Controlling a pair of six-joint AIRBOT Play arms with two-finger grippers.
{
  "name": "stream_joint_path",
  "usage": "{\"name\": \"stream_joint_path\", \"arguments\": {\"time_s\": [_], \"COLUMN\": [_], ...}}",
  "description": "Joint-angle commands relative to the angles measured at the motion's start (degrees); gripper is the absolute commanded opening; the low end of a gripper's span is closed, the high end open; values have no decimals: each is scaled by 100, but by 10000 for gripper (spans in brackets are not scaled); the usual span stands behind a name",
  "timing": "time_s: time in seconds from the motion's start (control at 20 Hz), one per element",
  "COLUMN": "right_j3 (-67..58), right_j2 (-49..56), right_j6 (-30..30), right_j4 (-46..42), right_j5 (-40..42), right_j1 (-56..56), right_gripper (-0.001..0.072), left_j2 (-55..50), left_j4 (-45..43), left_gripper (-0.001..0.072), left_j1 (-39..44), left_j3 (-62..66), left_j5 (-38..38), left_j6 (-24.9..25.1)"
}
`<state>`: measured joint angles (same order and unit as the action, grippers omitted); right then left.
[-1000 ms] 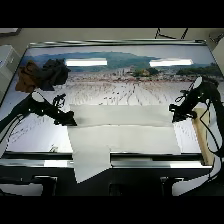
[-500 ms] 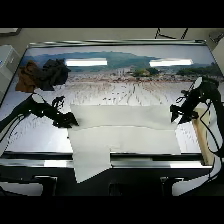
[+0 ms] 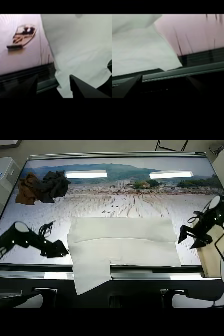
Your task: Fold the clothes and pants, and hang the long-sleeved shirts on hangers.
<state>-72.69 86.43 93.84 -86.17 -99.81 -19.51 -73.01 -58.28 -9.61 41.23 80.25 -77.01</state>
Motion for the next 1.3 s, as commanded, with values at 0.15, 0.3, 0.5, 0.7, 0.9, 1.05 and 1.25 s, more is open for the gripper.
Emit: {"name": "stream_joint_path", "arguments": {"time_s": [0.15,0.3,0.5,0.7,0.9,1.05,1.25], "right_j3": [1021,1021,1021,1078,1947,2492,2708], "right_j2": [-911,-990,-1001,-1001,-999,-994,-970], "right_j6": [-26,-26,-31,-35,-142,-365,-566], "right_j4": [-153,-153,-157,-380,-426,-249,190], "right_j5": [282,240,234,514,896,1397,1838], "right_j1": [-225,-225,-225,-225,-225,-225,-225], "right_gripper": [614,614,614,612,615,616,616], "left_j2": [1003,984,835,796,802,807,809], "left_j4": [710,737,754,756,754,754,754], "left_gripper": [416,416,414,88,17,16,16], "left_j1": [37,481,1095,1220,1217,1217,1217], "left_j3": [-2009,-2090,-2090,-2090,-2087,-2063,-2061], "left_j5": [-645,-1049,-1182,-1180,-1174,-1174,-1174], "left_j6": [699,584,319,197,201,199,197]}}
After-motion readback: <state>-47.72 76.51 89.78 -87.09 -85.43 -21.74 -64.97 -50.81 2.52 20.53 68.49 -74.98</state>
